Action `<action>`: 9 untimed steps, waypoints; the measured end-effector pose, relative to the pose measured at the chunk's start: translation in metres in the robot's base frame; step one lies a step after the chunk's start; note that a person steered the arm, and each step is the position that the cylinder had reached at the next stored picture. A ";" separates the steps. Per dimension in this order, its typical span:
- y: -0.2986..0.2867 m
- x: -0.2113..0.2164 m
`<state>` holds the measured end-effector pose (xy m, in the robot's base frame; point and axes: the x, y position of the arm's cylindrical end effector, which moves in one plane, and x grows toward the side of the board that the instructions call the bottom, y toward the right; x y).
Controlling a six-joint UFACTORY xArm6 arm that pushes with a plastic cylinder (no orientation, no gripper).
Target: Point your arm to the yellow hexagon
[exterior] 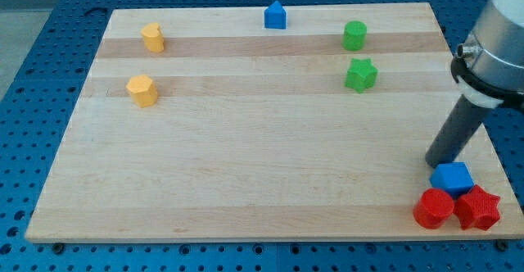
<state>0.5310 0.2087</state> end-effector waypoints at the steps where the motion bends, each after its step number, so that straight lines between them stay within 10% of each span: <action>1: -0.014 0.000; 9: -0.193 -0.017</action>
<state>0.5138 0.0160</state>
